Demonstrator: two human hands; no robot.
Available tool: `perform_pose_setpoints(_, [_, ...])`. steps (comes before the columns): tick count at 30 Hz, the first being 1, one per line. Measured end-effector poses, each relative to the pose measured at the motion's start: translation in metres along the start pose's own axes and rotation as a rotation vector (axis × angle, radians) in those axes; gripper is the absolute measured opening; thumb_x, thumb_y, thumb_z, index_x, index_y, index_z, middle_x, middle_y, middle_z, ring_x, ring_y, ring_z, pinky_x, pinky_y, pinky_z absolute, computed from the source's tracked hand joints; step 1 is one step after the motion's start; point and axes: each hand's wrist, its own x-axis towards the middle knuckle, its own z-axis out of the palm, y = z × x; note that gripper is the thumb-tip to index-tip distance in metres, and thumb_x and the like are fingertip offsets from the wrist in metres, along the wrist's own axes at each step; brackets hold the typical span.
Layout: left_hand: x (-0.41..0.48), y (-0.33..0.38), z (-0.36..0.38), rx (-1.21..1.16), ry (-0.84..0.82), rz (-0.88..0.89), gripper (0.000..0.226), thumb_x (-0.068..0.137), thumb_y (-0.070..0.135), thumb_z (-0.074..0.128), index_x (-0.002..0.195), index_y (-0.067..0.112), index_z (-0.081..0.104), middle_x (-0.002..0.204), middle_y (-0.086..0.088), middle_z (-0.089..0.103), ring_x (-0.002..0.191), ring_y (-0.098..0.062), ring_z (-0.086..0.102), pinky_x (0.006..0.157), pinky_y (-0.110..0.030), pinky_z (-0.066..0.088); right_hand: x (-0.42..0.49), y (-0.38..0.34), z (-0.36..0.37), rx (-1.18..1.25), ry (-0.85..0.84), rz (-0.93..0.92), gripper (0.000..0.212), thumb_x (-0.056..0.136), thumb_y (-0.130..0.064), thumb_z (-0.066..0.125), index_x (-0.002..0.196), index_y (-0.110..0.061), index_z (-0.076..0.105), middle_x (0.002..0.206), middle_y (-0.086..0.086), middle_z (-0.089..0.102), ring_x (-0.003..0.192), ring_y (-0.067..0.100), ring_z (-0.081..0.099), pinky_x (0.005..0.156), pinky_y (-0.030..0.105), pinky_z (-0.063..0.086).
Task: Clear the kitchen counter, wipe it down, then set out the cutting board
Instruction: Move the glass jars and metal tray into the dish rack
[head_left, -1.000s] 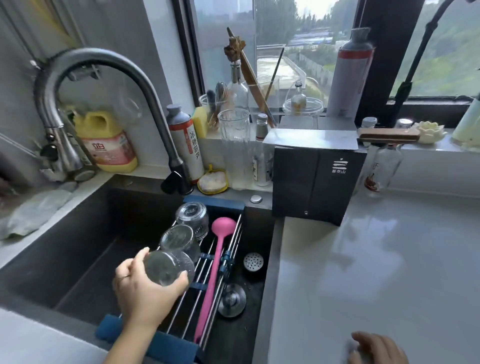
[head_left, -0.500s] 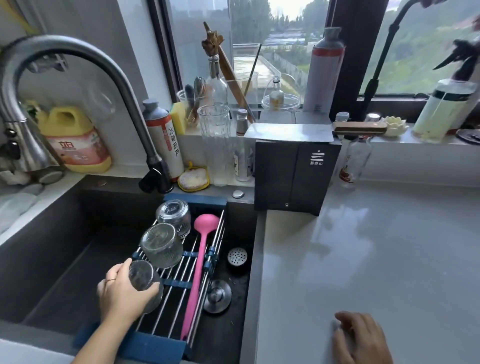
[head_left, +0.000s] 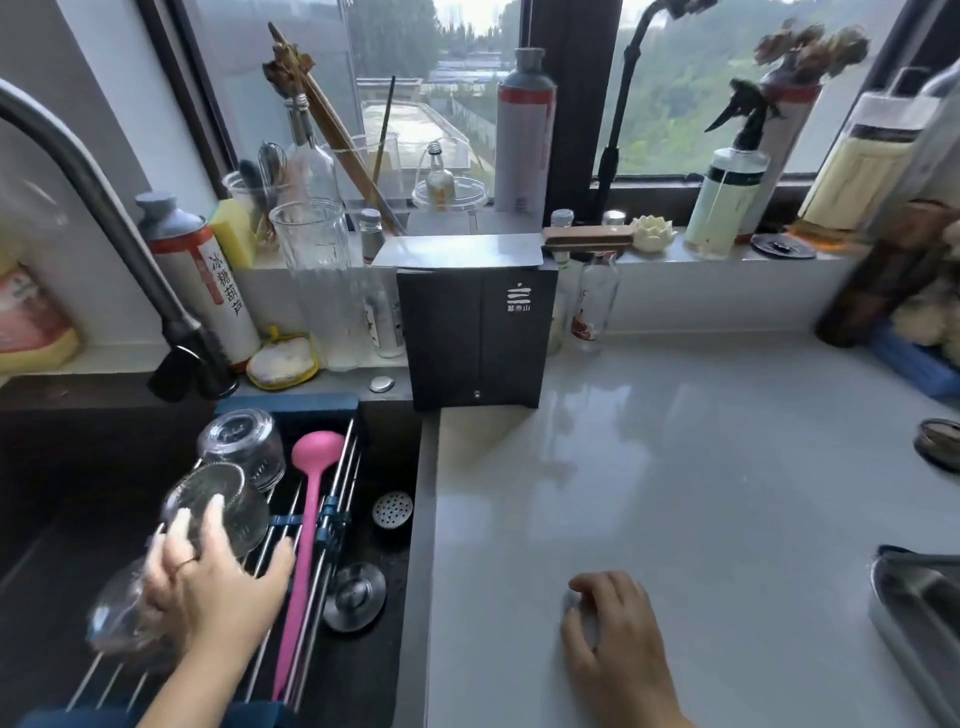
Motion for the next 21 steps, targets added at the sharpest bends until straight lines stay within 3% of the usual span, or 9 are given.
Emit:
perform_pose_setpoints(2, [-0.026,0.043,0.015,-0.084,-0.120,0.147,0.072,0.067,0.043,0.057,0.133,0.019,0.039,0.145,-0.011,0.035,0.134,-0.030,0.022,0.107,-0.051,0.017,-0.001,0.000,-0.002,0.020,-0.042,0.044,0.014,0.070,-0.010,0.057,0.079,-0.004,0.067,0.075,0.011,0.064,0.079,0.021,0.055,0.069,0.020,0.038])
perform_pose_setpoints(4, [-0.058,0.081,0.034,-0.150,-0.250,0.315,0.061,0.076,0.030,0.064,0.131,0.020,0.042,0.140,-0.006,0.044,0.131,-0.028,0.031,0.105,-0.048,0.021,0.000,0.000,-0.008,0.135,-0.073,0.164,0.019,0.076,-0.002,0.061,0.095,-0.006,0.065,0.086,0.007,0.063,0.088,0.024,0.058,0.075,0.016,0.037])
perform_pose_setpoints(8, [-0.114,0.133,0.064,-0.281,-0.501,0.460,0.052,0.079,0.026,0.063,0.128,0.020,0.046,0.129,-0.002,0.054,0.122,-0.022,0.044,0.104,-0.041,0.032,0.003,0.017,-0.044,0.261,0.000,0.331,0.028,0.080,-0.007,0.059,0.108,-0.014,0.059,0.091,-0.002,0.059,0.081,0.006,0.054,0.068,0.004,0.037])
perform_pose_setpoints(10, [-0.141,0.153,0.073,-0.380,-0.636,0.470,0.048,0.079,0.023,0.063,0.125,0.021,0.048,0.123,-0.003,0.057,0.110,-0.017,0.051,0.095,-0.032,0.039,0.000,0.039,-0.081,0.109,0.142,0.317,0.028,0.078,-0.007,0.061,0.106,-0.011,0.060,0.096,0.003,0.062,0.089,0.014,0.055,0.078,0.014,0.039])
perform_pose_setpoints(13, [-0.188,0.181,0.084,-0.446,-0.830,0.591,0.045,0.079,0.023,0.062,0.122,0.025,0.049,0.117,0.000,0.057,0.095,-0.007,0.050,0.079,-0.017,0.035,-0.013,0.092,-0.145,-0.281,0.380,0.404,0.030,0.074,-0.019,0.060,0.100,-0.005,0.066,0.097,0.015,0.067,0.097,0.037,0.055,0.086,0.039,0.041])
perform_pose_setpoints(15, [-0.216,0.196,0.091,-0.432,-0.921,0.697,0.045,0.080,0.026,0.060,0.123,0.028,0.046,0.117,0.003,0.055,0.095,-0.003,0.047,0.078,-0.013,0.034,-0.025,0.121,-0.179,-0.385,0.290,0.570,0.033,0.075,-0.029,0.063,0.102,-0.010,0.065,0.104,0.014,0.065,0.105,0.036,0.050,0.090,0.040,0.039])
perform_pose_setpoints(17, [-0.236,0.207,0.098,-0.396,-0.986,0.761,0.046,0.081,0.029,0.057,0.125,0.030,0.043,0.119,0.005,0.053,0.096,-0.002,0.045,0.080,-0.013,0.035,-0.039,0.142,-0.189,-0.426,0.058,0.665,0.036,0.077,-0.040,0.066,0.107,-0.021,0.061,0.113,0.004,0.059,0.115,0.026,0.043,0.095,0.034,0.033])
perform_pose_setpoints(19, [-0.249,0.215,0.104,-0.358,-1.033,0.771,0.046,0.081,0.030,0.057,0.125,0.031,0.043,0.117,0.005,0.053,0.094,-0.003,0.047,0.080,-0.014,0.037,-0.049,0.149,-0.185,-0.469,-0.050,0.579,0.030,0.080,-0.048,0.059,0.105,-0.029,0.059,0.108,-0.007,0.056,0.115,0.016,0.044,0.095,0.031,0.029])
perform_pose_setpoints(21, [-0.255,0.220,0.109,-0.356,-1.072,0.738,0.043,0.081,0.029,0.058,0.122,0.030,0.046,0.109,0.005,0.054,0.088,-0.005,0.050,0.076,-0.011,0.038,-0.051,0.148,-0.181,-0.535,-0.066,0.429,0.009,0.076,-0.027,0.061,0.083,-0.024,0.065,0.085,-0.007,0.064,0.092,0.015,0.059,0.081,0.032,0.037])
